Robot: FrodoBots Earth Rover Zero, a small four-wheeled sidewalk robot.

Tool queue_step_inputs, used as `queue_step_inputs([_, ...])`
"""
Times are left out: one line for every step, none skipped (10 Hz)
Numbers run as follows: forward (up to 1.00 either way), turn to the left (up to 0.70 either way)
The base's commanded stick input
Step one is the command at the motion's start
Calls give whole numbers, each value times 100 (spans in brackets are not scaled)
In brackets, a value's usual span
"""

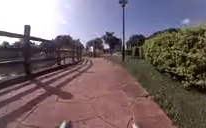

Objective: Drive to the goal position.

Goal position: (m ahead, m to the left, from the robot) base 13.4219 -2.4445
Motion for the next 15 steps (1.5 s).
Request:
queue_step_inputs([50,7])
queue_step_inputs([50,38])
queue_step_inputs([50,39])
queue_step_inputs([50,8])
queue_step_inputs([50,1])
queue_step_inputs([50,3])
queue_step_inputs([50,0])
queue_step_inputs([50,0])
queue_step_inputs([50,6])
queue_step_inputs([50,1])
queue_step_inputs([50,0])
queue_step_inputs([50,0])
queue_step_inputs([50,0])
queue_step_inputs([50,0])
queue_step_inputs([50,0])
